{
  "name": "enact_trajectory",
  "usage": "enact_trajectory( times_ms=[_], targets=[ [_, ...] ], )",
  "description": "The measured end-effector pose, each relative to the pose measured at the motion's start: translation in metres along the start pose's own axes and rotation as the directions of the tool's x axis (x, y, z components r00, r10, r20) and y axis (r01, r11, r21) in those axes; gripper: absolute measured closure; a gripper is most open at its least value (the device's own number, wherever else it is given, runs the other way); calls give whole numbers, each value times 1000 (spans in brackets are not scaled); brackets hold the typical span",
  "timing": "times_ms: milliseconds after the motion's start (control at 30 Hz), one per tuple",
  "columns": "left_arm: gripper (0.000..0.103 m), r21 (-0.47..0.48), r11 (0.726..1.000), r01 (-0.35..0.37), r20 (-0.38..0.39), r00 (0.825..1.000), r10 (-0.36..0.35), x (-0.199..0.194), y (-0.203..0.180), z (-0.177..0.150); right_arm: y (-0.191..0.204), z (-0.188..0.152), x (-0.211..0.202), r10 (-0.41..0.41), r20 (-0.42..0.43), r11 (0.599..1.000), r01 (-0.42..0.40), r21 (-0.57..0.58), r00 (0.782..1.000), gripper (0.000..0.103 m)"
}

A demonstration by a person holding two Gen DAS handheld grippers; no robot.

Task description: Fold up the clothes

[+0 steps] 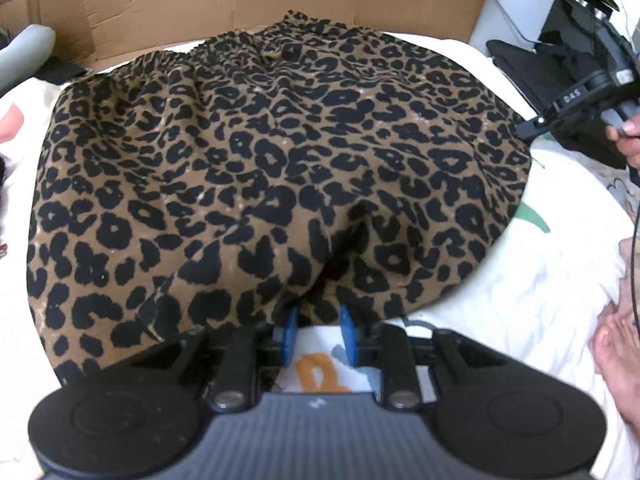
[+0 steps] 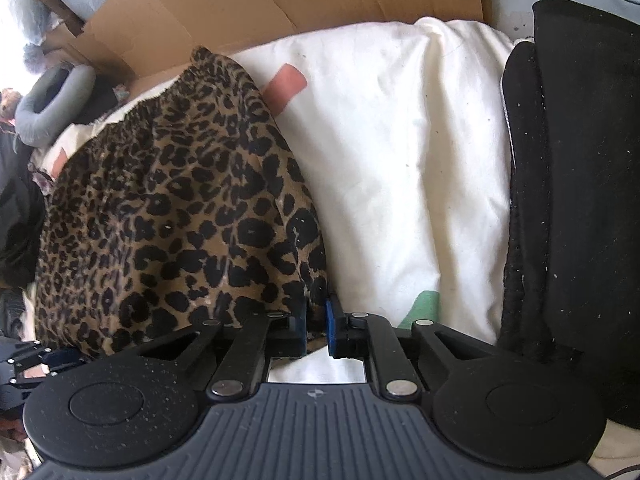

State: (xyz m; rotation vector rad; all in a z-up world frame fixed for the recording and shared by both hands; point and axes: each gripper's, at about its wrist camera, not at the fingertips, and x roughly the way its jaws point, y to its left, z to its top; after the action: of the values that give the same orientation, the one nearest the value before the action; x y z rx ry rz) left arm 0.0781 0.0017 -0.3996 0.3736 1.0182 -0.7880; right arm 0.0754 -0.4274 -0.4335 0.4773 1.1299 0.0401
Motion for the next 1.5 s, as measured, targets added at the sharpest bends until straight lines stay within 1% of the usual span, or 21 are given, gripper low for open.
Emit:
enact_trajectory(
  times_ms=[100,167,200,267,367,533,833,900,933,967,1067,1233,1333,1400,1500],
  targets=[
    [73,16,1000,0,2,1000,0,0,1,-1,-2,0,3,1,-5,1000,-1,9,1000,94],
    [70,22,1000,2,6,1000,-2,0,-1,-1,-3,1,1,0,0,1000,0,12,1000,97],
    [70,26,1000,2,8,1000,-3,0,-2,-1,-4,1,-2,-11,7,1000,11,9,1000,100],
    [69,33,999,4,13,1000,-5,-1,-4,-1,-3,2,-9,-45,29,999,45,-3,999,100],
    [66,43,999,7,19,1000,-8,-1,-8,-1,-3,6,-22,-74,54,997,74,-11,996,101],
    [64,61,998,10,30,999,-12,-3,-13,-1,-4,12,-33,-89,78,996,90,-11,993,101],
    [64,136,990,-30,49,999,23,7,-32,-2,-6,12,-34,-101,81,995,100,6,992,101],
    [68,141,989,-42,51,998,35,9,-35,0,-6,12,-32,-101,80,995,100,8,992,101],
    [80,131,991,-42,51,998,35,10,-34,2,-6,12,-32,-101,79,995,101,8,992,101],
    [92,122,992,-32,47,999,27,10,-34,3,-6,12,-32,-101,80,995,101,8,992,101],
    [99,119,993,-16,42,999,11,7,-36,6,-4,14,-36,-95,85,995,95,-2,992,101],
    [100,49,995,85,59,994,-88,-13,-36,14,3,21,-54,-92,119,995,96,-33,989,101],
    [100,20,987,157,70,985,-158,-24,-39,15,4,25,-64,-93,149,995,97,-21,984,101],
    [100,23,983,185,72,980,-186,-30,-43,14,6,25,-69,-95,165,995,100,-21,982,101],
    [101,16,971,240,80,967,-241,-38,-47,13,9,27,-75,-101,187,994,107,-23,977,101]
  ],
)
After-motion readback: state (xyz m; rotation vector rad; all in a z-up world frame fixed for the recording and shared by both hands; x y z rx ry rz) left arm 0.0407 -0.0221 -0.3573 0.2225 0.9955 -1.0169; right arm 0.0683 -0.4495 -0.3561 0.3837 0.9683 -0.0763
